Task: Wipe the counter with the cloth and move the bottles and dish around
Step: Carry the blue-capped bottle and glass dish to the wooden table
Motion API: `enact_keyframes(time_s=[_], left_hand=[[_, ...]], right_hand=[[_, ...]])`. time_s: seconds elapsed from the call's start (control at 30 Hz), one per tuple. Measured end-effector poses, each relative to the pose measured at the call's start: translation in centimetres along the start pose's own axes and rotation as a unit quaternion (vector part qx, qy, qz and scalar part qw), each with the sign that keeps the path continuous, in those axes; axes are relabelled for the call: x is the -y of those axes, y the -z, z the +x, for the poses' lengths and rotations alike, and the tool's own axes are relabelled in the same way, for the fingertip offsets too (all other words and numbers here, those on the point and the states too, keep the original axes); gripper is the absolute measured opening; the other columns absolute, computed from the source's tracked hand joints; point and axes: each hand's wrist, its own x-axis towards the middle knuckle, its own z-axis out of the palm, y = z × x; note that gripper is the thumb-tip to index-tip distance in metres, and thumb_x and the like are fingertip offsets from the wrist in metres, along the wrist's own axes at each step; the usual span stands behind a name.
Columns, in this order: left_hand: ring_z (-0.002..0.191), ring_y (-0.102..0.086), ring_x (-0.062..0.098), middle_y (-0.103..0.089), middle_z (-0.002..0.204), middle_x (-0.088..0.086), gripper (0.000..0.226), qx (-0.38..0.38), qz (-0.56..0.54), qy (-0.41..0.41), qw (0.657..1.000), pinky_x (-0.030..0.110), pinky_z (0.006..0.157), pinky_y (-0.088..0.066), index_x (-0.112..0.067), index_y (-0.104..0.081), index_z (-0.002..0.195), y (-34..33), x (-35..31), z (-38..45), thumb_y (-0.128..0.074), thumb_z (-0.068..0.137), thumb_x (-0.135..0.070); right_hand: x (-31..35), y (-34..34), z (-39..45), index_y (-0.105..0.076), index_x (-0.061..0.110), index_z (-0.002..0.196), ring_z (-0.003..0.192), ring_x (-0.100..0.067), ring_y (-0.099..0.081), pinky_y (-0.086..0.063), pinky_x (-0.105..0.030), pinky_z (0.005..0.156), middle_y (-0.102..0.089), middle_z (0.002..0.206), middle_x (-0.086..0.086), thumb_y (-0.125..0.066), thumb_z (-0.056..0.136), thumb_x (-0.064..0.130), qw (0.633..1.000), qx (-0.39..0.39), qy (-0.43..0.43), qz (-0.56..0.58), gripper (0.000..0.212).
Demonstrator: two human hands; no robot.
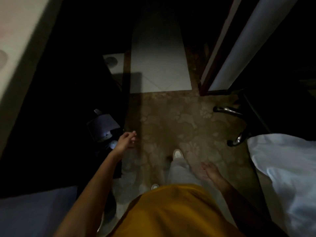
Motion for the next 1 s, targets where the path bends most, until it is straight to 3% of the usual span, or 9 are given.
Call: enact_keyframes(time_s=[0.1, 0.2, 0.27, 0.4, 0.43, 0.53, 0.73, 0.87, 1.0], left_hand=[[0.070, -0.062, 0.017, -0.062, 0.084, 0.006, 0.022, -0.034, -0.030, 0.031, 0.998, 0.031, 0.065, -0.054, -0.016, -0.061, 0.097, 0.9, -1.8, 4.4, -0.056, 0.105, -0.036], [0.061, -0.063, 0.015, -0.061, 0.085, 0.010, 0.025, -0.092, -0.083, 0.077, 0.989, 0.028, 0.061, -0.051, -0.015, -0.060, 0.092, 1.2, -3.4, 6.8, -0.055, 0.106, -0.034], [0.060, -0.065, 0.013, -0.062, 0.085, 0.008, 0.024, -0.125, -0.122, 0.091, 0.980, 0.026, 0.058, -0.052, -0.012, -0.059, 0.098, 1.3, -5.5, 7.2, -0.058, 0.104, -0.035], [0.064, -0.059, 0.010, -0.062, 0.086, 0.005, 0.062, -0.184, -0.189, -0.028, 0.964, 0.025, 0.057, -0.048, -0.010, -0.063, 0.101, 3.5, -14.8, 7.1, -0.082, 0.073, -0.062], [0.066, -0.061, 0.009, -0.065, 0.087, 0.003, 0.057, -0.207, -0.195, -0.067, 0.956, 0.023, 0.058, -0.048, -0.008, -0.065, 0.105, 4.6, -18.1, 6.3, -0.080, 0.080, -0.056], [0.085, -0.069, 0.011, -0.074, 0.103, 0.004, 0.031, -0.270, -0.170, -0.191, 0.928, 0.022, 0.069, -0.054, -0.005, -0.064, 0.122, 8.2, -26.7, 4.3, -0.060, 0.101, -0.027], [0.097, -0.072, 0.021, -0.074, 0.114, 0.014, 0.035, -0.415, -0.137, -0.354, 0.827, 0.030, 0.079, -0.057, -0.004, -0.063, 0.125, 15.3, -37.7, -2.7, -0.057, 0.100, -0.027], [0.108, -0.071, 0.019, -0.073, 0.118, 0.002, 0.034, -0.557, -0.088, -0.355, 0.746, 0.037, 0.089, -0.059, -0.019, -0.064, 0.125, 20.0, -38.8, -8.5, -0.066, 0.098, -0.040], [0.119, -0.061, 0.002, -0.062, 0.131, -0.013, 0.056, -0.695, -0.059, -0.239, 0.676, 0.030, 0.096, -0.052, -0.032, -0.060, 0.127, 23.6, -35.5, -12.4, -0.078, 0.080, -0.056]], right_hand=[[10.1, -2.2, 5.2, -0.064, 0.008, 0.081, 0.067, -0.022, -0.056, -0.052, -0.039, 0.076, -0.063, 0.092, -0.030, -0.048, 0.105, 0.012, 0.997, 0.062, 0.053, -0.009, 0.029], [21.0, -5.2, 10.3, -0.061, 0.009, 0.096, 0.061, -0.018, -0.060, -0.052, -0.032, 0.061, -0.056, 0.109, -0.047, -0.050, 0.105, 0.012, 0.989, 0.120, 0.082, -0.009, 0.014], [29.0, -7.8, 11.8, -0.061, 0.012, 0.109, 0.080, -0.020, -0.066, -0.048, -0.029, 0.066, -0.067, 0.116, -0.029, -0.055, 0.104, 0.021, 0.981, 0.139, 0.122, -0.051, 0.012], [45.9, -14.3, 9.4, -0.059, 0.026, 0.097, 0.095, -0.027, -0.068, -0.045, -0.029, 0.071, -0.071, 0.116, -0.016, -0.057, 0.102, 0.025, 0.938, 0.198, 0.263, -0.109, 0.006], [49.7, -16.3, 8.1, -0.059, 0.026, 0.096, 0.098, -0.031, -0.068, -0.045, -0.028, 0.071, -0.071, 0.116, -0.017, -0.057, 0.102, 0.024, 0.921, 0.216, 0.303, -0.114, 0.007], [59.7, -22.2, 2.4, -0.062, 0.029, 0.103, 0.102, -0.026, -0.068, -0.048, -0.030, 0.076, -0.071, 0.117, -0.013, -0.057, 0.103, 0.024, 0.859, 0.286, 0.415, -0.092, 0.007], [72.5, -31.5, -12.7, -0.062, 0.016, 0.118, 0.098, -0.015, -0.068, -0.050, -0.016, 0.078, -0.071, 0.115, -0.009, -0.063, 0.099, 0.030, 0.691, 0.398, 0.603, 0.001, 0.024], [77.2, -38.1, -18.5, -0.059, 0.024, 0.127, 0.112, -0.009, -0.065, -0.055, -0.035, 0.095, -0.068, 0.120, 0.008, -0.070, 0.090, 0.050, 0.580, 0.458, 0.666, -0.100, 0.046], [79.0, -46.7, -22.4, -0.050, 0.026, 0.133, 0.118, -0.008, -0.057, -0.054, -0.047, 0.098, -0.058, 0.132, 0.009, -0.076, 0.074, 0.063, 0.490, 0.459, 0.702, -0.239, 0.074]])
